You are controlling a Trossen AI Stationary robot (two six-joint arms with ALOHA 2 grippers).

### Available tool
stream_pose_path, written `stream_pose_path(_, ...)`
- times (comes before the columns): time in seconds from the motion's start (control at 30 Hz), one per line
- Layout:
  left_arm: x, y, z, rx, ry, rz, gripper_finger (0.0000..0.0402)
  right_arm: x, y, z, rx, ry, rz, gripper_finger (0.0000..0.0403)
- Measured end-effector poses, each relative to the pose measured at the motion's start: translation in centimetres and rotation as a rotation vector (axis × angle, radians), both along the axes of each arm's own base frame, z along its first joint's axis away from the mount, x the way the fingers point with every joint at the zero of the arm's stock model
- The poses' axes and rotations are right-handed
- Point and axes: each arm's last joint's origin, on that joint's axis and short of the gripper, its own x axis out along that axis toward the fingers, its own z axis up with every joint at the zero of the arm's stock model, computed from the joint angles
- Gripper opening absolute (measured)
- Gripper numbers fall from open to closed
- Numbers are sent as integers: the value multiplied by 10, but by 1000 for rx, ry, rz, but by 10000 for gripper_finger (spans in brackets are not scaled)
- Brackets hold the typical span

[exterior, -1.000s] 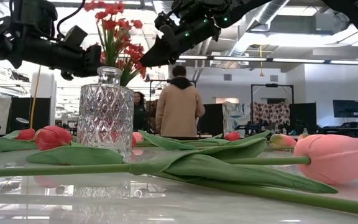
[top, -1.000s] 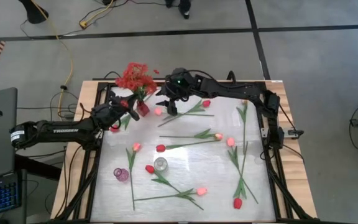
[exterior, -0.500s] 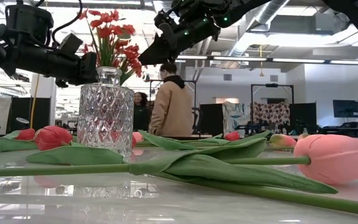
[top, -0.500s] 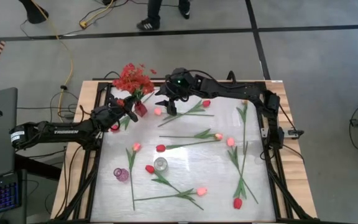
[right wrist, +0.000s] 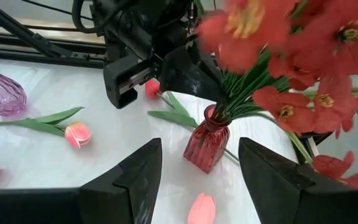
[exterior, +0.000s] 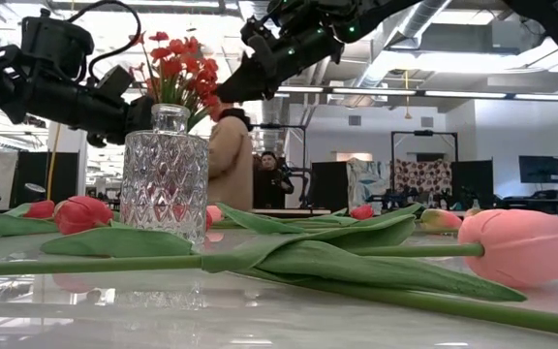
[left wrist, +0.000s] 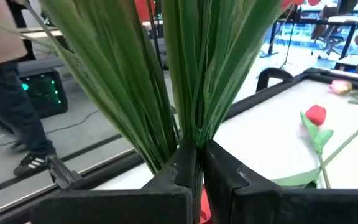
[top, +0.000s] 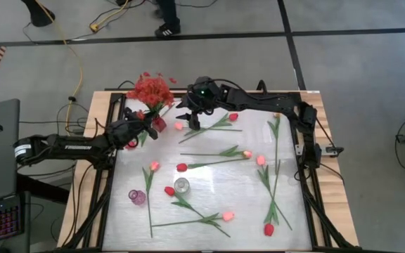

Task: Sort flowers into vase by color
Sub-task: Put the orange flowers into the red vase

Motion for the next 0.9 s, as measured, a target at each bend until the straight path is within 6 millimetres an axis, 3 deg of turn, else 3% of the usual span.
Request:
stream_pose_path(0.27, 0, 0, -1, -3, 6, 0, 22, -8, 1, 15, -4, -17, -5, 238)
stream_pose_path(0.7, 2, -4, 1, 8, 2, -45, 161, -20, 1, 17, 24, 69, -13, 238)
stream_pose_path(0.9, -1, -6, 1, -9, 15, -51, 193, -24, -3, 13, 27, 115, -19, 238)
